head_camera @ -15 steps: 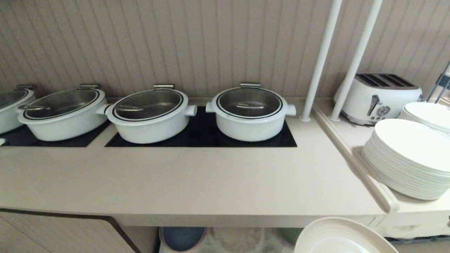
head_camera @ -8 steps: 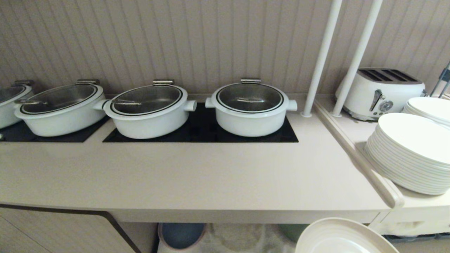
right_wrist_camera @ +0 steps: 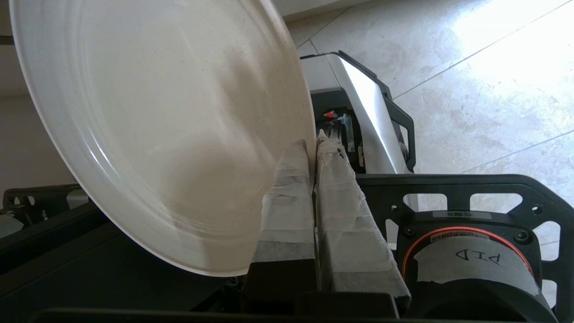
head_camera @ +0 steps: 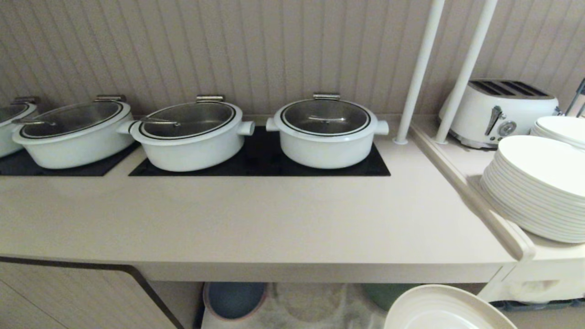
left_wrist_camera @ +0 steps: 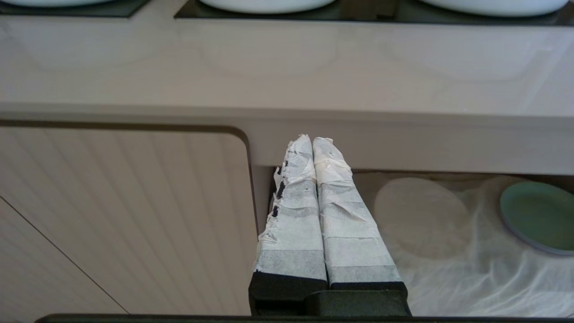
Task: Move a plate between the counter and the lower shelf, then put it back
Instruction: Put the plate in the cupboard
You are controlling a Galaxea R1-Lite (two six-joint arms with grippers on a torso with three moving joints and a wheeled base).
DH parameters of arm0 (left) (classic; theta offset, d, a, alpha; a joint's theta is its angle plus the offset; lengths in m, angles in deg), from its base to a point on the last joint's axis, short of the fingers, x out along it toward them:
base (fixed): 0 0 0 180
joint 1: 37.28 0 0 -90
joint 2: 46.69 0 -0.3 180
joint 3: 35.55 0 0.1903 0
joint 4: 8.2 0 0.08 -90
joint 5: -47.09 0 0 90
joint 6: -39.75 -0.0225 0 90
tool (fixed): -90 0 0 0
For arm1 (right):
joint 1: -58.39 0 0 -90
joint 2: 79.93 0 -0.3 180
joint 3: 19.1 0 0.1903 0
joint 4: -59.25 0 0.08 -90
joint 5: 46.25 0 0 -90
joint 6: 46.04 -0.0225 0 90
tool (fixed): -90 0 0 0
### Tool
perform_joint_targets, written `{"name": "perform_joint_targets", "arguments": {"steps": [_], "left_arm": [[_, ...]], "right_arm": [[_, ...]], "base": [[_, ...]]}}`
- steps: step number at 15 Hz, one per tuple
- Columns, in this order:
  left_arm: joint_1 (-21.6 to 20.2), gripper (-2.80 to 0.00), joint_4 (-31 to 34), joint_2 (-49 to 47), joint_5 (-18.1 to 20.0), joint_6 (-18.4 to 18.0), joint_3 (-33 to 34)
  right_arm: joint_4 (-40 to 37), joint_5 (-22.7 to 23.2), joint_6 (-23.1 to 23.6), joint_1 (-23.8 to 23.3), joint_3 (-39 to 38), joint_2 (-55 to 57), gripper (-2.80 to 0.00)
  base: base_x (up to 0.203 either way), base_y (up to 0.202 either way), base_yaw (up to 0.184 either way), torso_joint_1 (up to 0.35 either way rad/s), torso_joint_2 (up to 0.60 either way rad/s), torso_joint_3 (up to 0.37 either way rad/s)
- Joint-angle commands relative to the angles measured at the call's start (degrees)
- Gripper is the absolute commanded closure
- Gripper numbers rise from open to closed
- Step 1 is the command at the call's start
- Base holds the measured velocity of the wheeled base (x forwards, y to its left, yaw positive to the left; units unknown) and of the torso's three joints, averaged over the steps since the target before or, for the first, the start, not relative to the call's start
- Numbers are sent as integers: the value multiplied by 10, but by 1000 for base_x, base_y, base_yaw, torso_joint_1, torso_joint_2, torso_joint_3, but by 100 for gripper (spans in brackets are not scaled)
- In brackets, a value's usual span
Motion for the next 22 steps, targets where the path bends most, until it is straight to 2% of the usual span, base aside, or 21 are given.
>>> {"name": "perform_joint_targets", "arguments": {"steps": [1,11,22], "left_arm": [[0,0,-1,0,0,0,0],[0,0,0,0,0,0,0],[0,0,0,0,0,0,0]], "right_arm": [[-2,1,-2,0,0,1,0],[-2,-1,-7,0,4,3,0],[-3,-1,-22,2,4,1,0]], "base": [[0,0,0,-159,310,173],[0,0,0,-169,363,191],[0,0,0,-237,530,289]]}}
